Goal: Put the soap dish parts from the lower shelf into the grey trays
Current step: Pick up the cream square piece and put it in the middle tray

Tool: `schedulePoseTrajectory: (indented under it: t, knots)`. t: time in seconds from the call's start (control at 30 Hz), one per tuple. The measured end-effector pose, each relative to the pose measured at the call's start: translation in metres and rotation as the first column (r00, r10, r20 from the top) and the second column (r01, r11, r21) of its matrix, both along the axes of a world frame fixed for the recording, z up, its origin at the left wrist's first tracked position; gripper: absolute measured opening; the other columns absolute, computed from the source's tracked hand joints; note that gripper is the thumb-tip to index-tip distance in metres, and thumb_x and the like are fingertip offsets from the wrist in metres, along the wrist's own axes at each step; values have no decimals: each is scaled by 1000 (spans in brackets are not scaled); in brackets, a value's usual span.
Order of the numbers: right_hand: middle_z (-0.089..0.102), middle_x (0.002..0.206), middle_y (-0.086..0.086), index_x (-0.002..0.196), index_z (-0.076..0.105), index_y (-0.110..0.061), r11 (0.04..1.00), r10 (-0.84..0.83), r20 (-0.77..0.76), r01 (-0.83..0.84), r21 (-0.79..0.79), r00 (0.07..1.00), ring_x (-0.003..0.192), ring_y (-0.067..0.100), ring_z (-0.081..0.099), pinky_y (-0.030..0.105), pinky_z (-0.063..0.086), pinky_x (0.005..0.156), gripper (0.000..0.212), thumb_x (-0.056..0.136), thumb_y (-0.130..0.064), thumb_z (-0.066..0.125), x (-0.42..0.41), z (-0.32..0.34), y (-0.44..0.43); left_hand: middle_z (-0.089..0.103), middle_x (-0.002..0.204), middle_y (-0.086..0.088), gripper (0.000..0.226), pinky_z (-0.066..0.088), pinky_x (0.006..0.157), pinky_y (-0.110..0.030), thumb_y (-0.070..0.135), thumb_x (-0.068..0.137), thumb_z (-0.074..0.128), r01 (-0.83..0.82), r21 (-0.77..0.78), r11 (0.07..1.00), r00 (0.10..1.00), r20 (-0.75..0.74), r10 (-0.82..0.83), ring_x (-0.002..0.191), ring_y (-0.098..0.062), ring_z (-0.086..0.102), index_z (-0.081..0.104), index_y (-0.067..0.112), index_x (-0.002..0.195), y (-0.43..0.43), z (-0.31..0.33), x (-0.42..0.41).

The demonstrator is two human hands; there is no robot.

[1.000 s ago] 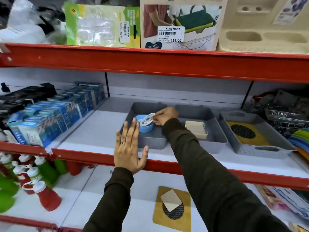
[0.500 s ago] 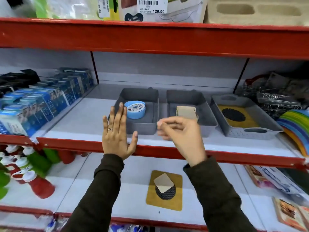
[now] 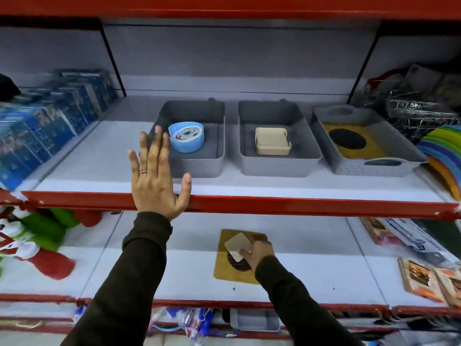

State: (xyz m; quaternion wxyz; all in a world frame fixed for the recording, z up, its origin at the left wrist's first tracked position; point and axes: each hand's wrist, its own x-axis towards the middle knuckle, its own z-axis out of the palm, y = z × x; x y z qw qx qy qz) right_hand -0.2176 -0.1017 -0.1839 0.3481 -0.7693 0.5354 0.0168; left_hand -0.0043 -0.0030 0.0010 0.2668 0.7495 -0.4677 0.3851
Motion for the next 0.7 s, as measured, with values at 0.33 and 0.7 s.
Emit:
schedulePoseTrajectory:
  t: [0.33,0.7]
  knots:
    - [57,131,10,134,46,-11,965,-231,-29,233,120,972,121,29,55,34,46,103,66,78,-29,77,18,-23,-6,30,160,-17,77,3,125,-45,48,90,31,7,-33,999,1000,-1,-7,151,-25,10,22,6,154,-2,-2,2]
    - [75,101,11,104,73,-13,914,-262,340,119,387,903,71,17,72,26,57,54,25,79,-19,76,-42,60,20,21,164,-13,79,0,125,-44,46,89,37,-16,46,999,999,-39,18,153,-34,14,17,8,155,2,4,-3]
